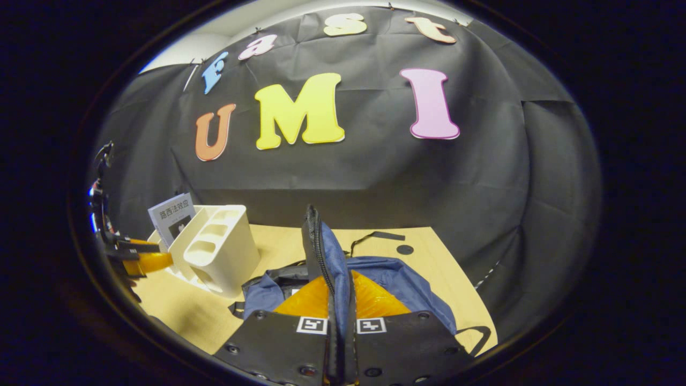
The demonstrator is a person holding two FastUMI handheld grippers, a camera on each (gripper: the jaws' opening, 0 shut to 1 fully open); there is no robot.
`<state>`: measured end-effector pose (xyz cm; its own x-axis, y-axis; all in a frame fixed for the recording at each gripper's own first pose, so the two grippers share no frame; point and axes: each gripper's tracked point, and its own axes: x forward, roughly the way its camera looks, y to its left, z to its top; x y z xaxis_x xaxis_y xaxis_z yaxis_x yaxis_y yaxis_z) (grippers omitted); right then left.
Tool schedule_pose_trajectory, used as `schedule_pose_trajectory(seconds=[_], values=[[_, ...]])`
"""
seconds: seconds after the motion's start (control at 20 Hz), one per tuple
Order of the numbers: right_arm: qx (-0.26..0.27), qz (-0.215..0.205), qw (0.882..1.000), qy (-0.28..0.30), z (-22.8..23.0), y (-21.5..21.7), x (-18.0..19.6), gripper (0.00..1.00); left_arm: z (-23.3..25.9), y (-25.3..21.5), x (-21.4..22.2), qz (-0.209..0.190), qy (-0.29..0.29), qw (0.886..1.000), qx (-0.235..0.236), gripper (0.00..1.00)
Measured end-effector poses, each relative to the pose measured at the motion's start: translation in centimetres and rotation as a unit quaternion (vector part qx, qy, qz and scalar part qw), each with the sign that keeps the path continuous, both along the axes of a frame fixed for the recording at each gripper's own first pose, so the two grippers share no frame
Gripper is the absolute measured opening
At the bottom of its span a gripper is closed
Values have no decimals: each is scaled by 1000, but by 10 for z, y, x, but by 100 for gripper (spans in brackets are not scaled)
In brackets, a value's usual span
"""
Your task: Open the schoolbag, grab two books from the bookshelf and put them into the schoolbag.
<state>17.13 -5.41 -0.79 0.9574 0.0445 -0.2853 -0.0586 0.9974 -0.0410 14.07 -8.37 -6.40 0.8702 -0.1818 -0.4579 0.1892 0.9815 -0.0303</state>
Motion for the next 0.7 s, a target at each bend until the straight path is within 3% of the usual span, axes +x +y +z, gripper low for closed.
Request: schedule_pose_trajectory(seconds=[0.2, 0.45, 0.7], values=[[-6, 0, 1000, -2, -3, -3, -2, 3, 36, 44, 20, 34, -25, 999, 9, 94], [17, 5, 1000, -6, -3, -8, -7, 5, 65, 80, 52, 50, -46, 997, 47, 93], [15, 0, 1000, -8, -7, -14, -12, 5, 85, 124, 98, 65, -25, 995, 70, 93]])
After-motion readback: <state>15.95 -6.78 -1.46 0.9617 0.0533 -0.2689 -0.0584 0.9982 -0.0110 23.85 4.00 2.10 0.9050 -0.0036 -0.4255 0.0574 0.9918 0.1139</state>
